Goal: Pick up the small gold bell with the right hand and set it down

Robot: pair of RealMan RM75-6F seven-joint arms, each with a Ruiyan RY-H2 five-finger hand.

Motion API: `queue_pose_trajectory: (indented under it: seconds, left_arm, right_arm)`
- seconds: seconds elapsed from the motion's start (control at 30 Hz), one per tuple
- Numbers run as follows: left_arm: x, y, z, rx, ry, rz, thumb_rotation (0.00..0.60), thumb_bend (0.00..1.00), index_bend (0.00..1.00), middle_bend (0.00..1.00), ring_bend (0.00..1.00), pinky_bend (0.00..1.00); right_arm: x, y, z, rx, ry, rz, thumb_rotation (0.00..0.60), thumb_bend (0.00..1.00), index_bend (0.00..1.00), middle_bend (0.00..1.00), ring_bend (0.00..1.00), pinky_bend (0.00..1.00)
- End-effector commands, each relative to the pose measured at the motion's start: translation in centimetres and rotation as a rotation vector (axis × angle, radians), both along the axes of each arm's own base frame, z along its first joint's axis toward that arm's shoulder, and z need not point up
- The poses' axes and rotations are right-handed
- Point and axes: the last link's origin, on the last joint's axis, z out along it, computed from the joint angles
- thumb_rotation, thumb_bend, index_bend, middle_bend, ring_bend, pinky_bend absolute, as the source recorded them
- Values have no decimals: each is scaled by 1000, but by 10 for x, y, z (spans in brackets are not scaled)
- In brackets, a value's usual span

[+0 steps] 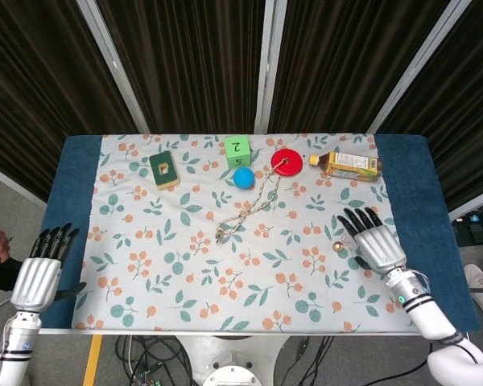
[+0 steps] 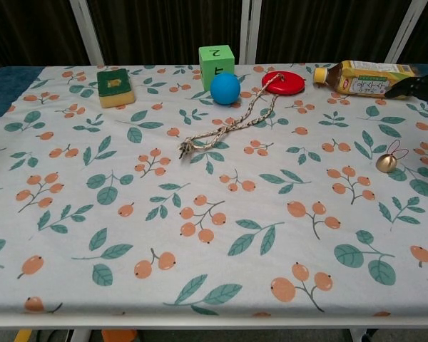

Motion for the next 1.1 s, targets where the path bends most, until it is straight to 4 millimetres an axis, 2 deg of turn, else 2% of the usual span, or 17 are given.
queue_pose_trajectory:
  seconds: [0.03, 0.3, 0.57, 1.1]
  left_arm:
    - [0, 0, -1, -4, 0, 1, 600, 0, 0, 0, 0, 5]
    - [-2, 0, -4, -23, -4, 6, 600, 0, 0, 0, 0, 5]
    - [-8, 1, -5, -35, -27, 25, 600, 0, 0, 0, 0, 5]
    - [-13, 1, -6, -27, -32, 20, 600, 0, 0, 0, 0, 5]
  right_arm:
    - [2, -7, -11, 16, 21, -7, 600, 176, 109, 0, 0, 0]
    - [3, -15, -28, 40, 29, -23, 600, 179, 248, 0, 0, 0]
    - [4, -23, -33, 32, 43, -18, 600, 217, 353, 0, 0, 0]
    - [5, -25, -37, 27, 29, -6, 600, 271, 470, 26, 0, 0]
